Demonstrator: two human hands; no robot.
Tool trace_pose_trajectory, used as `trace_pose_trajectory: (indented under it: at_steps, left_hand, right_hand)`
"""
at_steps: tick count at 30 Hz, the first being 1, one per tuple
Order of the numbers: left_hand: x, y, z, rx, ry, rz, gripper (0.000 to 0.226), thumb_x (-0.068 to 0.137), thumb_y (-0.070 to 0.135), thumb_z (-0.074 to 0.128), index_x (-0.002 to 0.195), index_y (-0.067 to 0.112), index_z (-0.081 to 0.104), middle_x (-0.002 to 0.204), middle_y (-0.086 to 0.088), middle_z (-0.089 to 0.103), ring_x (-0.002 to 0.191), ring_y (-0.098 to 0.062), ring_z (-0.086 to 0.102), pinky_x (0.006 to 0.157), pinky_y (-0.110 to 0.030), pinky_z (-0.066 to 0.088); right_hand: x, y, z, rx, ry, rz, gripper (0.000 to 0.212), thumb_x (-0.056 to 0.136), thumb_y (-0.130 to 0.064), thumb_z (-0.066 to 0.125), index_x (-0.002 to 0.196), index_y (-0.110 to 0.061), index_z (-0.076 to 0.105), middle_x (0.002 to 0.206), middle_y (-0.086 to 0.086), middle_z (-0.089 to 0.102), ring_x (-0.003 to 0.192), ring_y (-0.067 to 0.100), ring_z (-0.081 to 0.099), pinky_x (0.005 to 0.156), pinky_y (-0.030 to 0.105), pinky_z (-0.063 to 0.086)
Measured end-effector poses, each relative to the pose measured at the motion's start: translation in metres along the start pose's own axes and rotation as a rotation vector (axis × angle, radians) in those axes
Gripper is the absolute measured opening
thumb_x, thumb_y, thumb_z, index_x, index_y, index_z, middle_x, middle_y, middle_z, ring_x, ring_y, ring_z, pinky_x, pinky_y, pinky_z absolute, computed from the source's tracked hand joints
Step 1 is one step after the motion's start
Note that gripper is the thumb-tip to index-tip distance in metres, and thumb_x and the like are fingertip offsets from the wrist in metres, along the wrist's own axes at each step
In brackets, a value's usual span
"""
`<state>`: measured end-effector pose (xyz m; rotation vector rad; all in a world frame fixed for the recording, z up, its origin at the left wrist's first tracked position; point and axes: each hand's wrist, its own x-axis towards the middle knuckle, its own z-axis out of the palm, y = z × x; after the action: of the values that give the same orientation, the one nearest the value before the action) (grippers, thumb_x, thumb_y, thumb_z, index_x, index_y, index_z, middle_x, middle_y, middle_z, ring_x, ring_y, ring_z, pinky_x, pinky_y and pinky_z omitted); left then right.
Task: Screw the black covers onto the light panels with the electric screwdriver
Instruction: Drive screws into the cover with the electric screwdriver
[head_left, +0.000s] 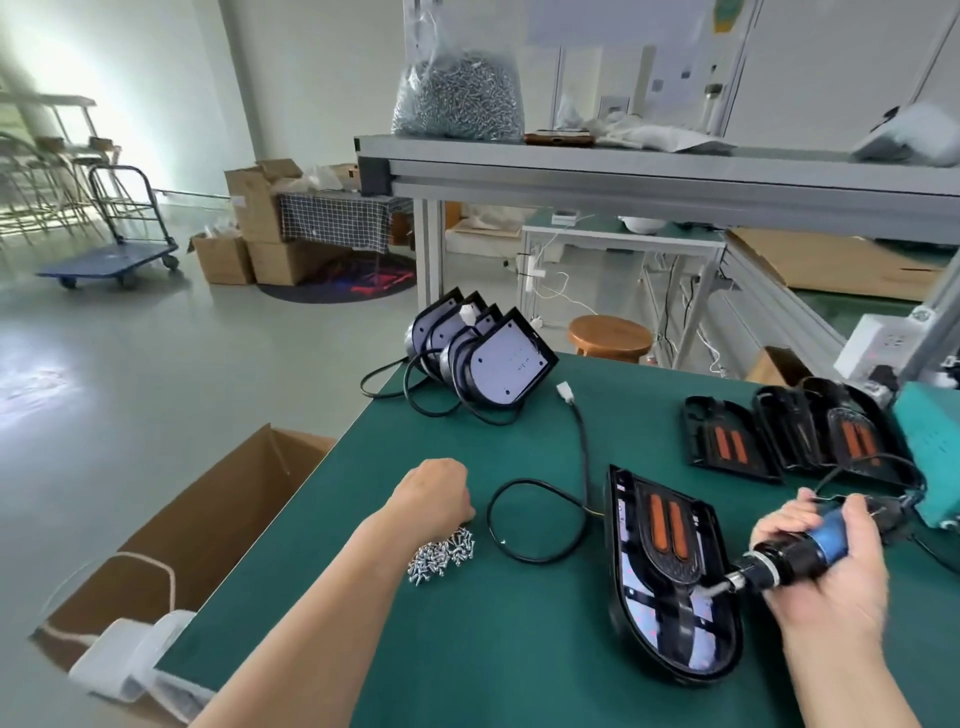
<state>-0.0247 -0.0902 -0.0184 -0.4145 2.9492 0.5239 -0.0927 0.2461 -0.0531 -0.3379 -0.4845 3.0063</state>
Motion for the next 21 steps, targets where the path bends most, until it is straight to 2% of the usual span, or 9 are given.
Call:
trace_pose_trajectory:
  at_steps: [3, 8, 11, 16, 19, 21]
  left_hand:
    - [-0.002, -0.001, -0.001, -0.103, 0.033, 0.016, 0.004, 0.09, 0.01, 0.063, 0.086, 0.011, 0.064, 0.102, -0.006, 0.068, 0.097, -0.027, 0.065, 0.083, -0.035, 0.055]
    - [-0.001, -0.009, -0.004, -0.293, 0.122, 0.082, 0.018, 0.085, 0.0, 0.057, 0.088, 0.017, 0.063, 0.083, 0.006, 0.06, 0.086, -0.02, 0.06, 0.077, -0.03, 0.053]
    - [0.0, -0.011, -0.003, -0.271, 0.144, 0.113, 0.027, 0.083, -0.002, 0.051, 0.092, 0.017, 0.068, 0.076, 0.011, 0.058, 0.079, -0.015, 0.057, 0.074, -0.026, 0.051]
    - [0.0, -0.01, 0.004, -0.342, 0.14, 0.108, 0.031, 0.079, -0.002, 0.052, 0.078, 0.026, 0.065, 0.066, 0.01, 0.063, 0.059, -0.006, 0.054, 0.056, -0.018, 0.045]
    - [-0.007, -0.002, -0.001, -0.633, 0.251, -0.003, 0.026, 0.082, -0.003, 0.057, 0.081, 0.02, 0.068, 0.071, 0.0, 0.065, 0.052, -0.006, 0.055, 0.048, -0.017, 0.04]
    - [-0.016, 0.016, -0.007, -1.055, 0.261, -0.046, 0.019, 0.089, -0.007, 0.058, 0.088, 0.01, 0.068, 0.075, -0.005, 0.064, 0.057, -0.007, 0.063, 0.054, -0.02, 0.046]
  right_hand:
    - [-0.003, 0.0, 0.003, 0.003, -0.003, 0.004, 0.031, 0.095, -0.041, 0.067, 0.103, -0.014, 0.054, 0.073, -0.01, 0.05, 0.061, -0.002, 0.051, 0.065, 0.008, 0.045]
    - [-0.008, -0.001, 0.011, 0.044, -0.015, -0.014, 0.033, 0.092, -0.038, 0.071, 0.108, -0.014, 0.054, 0.074, -0.01, 0.052, 0.06, -0.001, 0.053, 0.068, 0.009, 0.045]
    - [-0.009, -0.001, 0.016, 0.015, -0.029, -0.031, 0.032, 0.093, -0.039, 0.07, 0.107, -0.014, 0.056, 0.075, -0.01, 0.052, 0.061, -0.001, 0.052, 0.064, 0.01, 0.046]
    - [-0.013, 0.001, 0.021, -0.048, 0.001, -0.035, 0.028, 0.095, -0.041, 0.067, 0.098, -0.014, 0.059, 0.074, -0.01, 0.052, 0.061, -0.001, 0.05, 0.061, 0.009, 0.046]
    - [-0.02, 0.002, 0.031, -0.065, 0.03, -0.058, 0.024, 0.094, -0.037, 0.068, 0.094, -0.015, 0.059, 0.078, -0.011, 0.051, 0.062, 0.0, 0.05, 0.062, 0.01, 0.045]
    - [-0.028, 0.003, 0.044, -0.069, 0.047, -0.108, 0.022, 0.093, -0.033, 0.07, 0.092, -0.015, 0.059, 0.077, -0.01, 0.053, 0.06, 0.002, 0.052, 0.062, 0.012, 0.046]
